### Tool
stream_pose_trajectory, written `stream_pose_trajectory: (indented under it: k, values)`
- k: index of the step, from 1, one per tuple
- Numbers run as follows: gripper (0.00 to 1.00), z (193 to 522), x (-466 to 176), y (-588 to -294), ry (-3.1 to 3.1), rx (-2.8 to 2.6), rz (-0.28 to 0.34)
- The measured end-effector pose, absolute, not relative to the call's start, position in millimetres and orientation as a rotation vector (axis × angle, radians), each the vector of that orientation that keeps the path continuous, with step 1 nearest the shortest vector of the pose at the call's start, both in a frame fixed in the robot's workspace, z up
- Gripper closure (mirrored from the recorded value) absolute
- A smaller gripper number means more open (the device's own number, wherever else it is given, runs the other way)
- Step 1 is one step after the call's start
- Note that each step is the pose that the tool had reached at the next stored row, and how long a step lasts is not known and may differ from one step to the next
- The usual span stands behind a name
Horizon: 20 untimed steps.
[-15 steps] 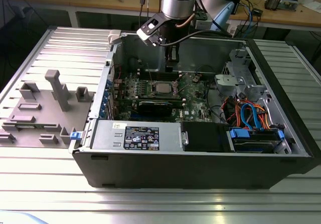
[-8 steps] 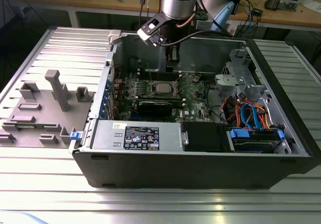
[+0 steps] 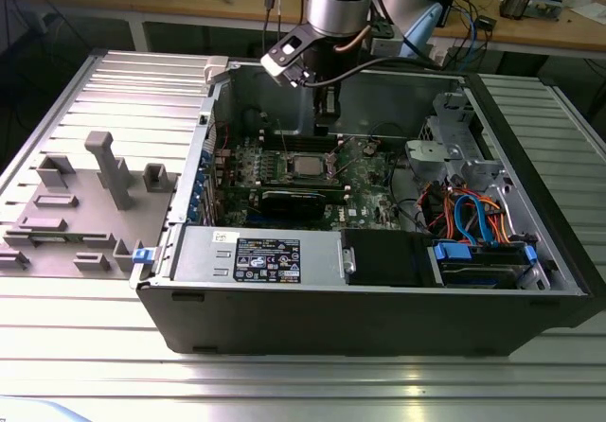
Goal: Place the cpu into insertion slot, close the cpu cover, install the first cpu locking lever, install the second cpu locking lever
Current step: 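Close the cpu cover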
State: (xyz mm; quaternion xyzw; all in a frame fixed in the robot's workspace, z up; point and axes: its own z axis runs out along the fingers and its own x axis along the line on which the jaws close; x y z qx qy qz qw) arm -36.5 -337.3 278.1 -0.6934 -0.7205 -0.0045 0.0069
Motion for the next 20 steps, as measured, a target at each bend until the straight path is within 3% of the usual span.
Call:
stream_pose_trajectory:
  k: [20]
  values:
    - [0.89,278.1,-32.0,-337.3,-2.254,-2.169,-0.014]
